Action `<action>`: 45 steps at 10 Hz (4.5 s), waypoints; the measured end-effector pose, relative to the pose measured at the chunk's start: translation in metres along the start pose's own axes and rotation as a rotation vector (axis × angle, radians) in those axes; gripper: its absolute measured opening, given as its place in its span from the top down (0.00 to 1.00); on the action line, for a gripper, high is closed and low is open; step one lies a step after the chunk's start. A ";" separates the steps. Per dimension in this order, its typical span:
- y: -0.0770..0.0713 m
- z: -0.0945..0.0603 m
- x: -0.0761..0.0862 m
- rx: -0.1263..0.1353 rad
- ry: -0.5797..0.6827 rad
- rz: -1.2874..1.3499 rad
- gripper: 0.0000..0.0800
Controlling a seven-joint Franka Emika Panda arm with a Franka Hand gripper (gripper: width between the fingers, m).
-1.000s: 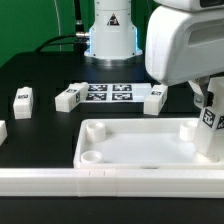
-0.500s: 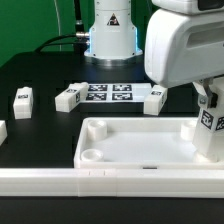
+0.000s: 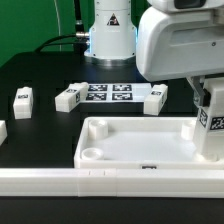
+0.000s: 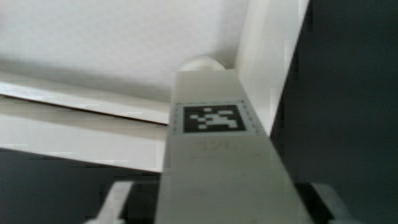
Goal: Assemble desk
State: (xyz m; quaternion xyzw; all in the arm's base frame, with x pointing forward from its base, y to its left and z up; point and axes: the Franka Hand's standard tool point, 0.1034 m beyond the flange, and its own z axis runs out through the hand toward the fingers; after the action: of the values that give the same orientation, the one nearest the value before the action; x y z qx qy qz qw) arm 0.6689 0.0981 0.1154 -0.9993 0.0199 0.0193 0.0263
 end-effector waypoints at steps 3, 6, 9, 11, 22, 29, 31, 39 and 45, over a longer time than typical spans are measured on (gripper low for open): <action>0.005 0.000 -0.005 0.024 0.055 0.322 0.64; 0.008 0.001 -0.006 0.041 0.064 0.581 0.64; 0.010 0.001 -0.006 0.046 0.063 0.766 0.64; 0.011 0.001 -0.006 0.050 0.061 0.886 0.64; -0.007 0.002 -0.007 0.130 0.034 1.454 0.39; -0.007 -0.001 -0.004 0.088 0.021 0.985 0.19; -0.005 0.001 -0.008 0.049 0.025 0.744 0.19; -0.005 0.002 -0.007 0.014 0.045 0.089 0.19; -0.001 0.002 -0.007 0.009 0.044 0.075 0.63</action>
Offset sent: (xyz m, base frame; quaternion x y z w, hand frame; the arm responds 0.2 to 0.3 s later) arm -0.0202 -0.0010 -0.0096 0.0367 -0.0077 0.2811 0.9590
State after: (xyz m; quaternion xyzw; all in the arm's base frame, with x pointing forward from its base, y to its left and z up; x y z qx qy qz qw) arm 0.6619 0.0992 0.1133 -0.9979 0.0580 -0.0019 0.0294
